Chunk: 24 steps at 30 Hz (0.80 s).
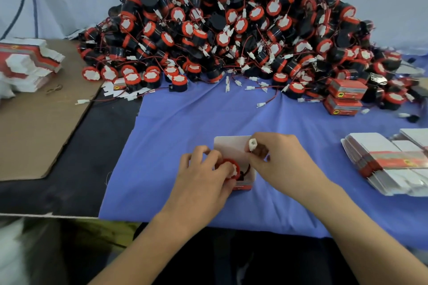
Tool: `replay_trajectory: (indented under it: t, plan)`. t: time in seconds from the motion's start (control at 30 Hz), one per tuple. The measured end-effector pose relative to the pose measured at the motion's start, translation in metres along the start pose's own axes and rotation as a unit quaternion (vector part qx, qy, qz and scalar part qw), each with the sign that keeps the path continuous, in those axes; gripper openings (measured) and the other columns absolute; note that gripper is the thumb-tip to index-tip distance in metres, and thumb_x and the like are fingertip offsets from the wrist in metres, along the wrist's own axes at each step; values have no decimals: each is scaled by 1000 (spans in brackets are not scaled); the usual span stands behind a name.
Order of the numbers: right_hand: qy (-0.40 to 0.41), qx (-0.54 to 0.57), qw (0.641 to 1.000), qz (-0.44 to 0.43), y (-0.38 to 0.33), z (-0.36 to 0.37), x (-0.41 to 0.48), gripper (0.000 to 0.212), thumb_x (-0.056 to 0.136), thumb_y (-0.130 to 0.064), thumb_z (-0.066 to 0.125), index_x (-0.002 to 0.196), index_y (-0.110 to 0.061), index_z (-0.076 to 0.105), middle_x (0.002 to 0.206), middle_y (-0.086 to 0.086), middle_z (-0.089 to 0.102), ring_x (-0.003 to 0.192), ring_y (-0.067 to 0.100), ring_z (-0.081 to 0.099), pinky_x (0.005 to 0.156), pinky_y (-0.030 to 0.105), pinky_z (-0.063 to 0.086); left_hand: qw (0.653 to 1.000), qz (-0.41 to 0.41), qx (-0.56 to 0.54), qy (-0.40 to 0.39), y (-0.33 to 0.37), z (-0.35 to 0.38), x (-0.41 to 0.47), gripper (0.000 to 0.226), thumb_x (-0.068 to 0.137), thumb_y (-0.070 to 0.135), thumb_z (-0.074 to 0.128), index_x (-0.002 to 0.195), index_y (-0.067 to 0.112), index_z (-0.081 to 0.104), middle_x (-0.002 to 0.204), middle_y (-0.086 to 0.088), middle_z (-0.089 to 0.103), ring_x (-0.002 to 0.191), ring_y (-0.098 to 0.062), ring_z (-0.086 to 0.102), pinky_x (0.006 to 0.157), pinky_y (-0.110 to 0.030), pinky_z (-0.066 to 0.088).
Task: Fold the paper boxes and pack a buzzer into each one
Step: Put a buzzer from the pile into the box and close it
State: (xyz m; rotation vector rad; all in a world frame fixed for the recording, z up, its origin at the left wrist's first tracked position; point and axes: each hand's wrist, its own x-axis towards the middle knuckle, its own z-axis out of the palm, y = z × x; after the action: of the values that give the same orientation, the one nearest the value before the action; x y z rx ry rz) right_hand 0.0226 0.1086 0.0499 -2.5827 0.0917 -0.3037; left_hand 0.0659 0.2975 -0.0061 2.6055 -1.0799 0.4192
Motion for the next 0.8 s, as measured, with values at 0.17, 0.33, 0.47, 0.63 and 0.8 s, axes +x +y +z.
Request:
replay_trajectory:
  t: [0.17,0.33,0.47,0.63,0.8]
  plan:
    - [-41,-67,997,1,-20,9,14,18,93,-19,54,77,-12,51,68,5,60,67,32,55,61,43,50,1000,-20,-9,1,6,3,-4,22,95,36,57,108,36,74,113,5,63,113,-34,56,88,-45,46]
    - [-89,-123,988,-3,-33,24,26,17,93,-14,49,76,-12,47,71,2,50,66,30,47,53,37,35,998,-32,-37,28,8,12,-7,36,79,15,85,108,35,77,110,-4,67,104,-41,63,78,-49,52]
    - [-126,-120,984,-34,-32,34,23,14,91,-9,46,85,-13,58,87,3,62,74,29,55,64,43,50,996,-11,-82,31,3,21,-13,24,86,24,72,107,36,75,122,-1,62,117,-29,49,87,-39,45]
    - [-163,-101,981,-33,-22,36,17,20,102,-33,47,95,-22,62,104,-5,62,97,22,58,83,41,50,862,-196,-464,-53,-3,27,-18,29,80,47,69,106,52,60,110,30,52,111,6,52,82,-30,51]
    - [-177,-144,973,-46,-24,46,9,47,103,-54,35,113,-25,71,115,-3,57,118,19,49,101,38,43,775,-225,-590,3,-1,41,-19,38,87,35,63,124,44,61,129,8,56,112,-11,68,85,-33,60]
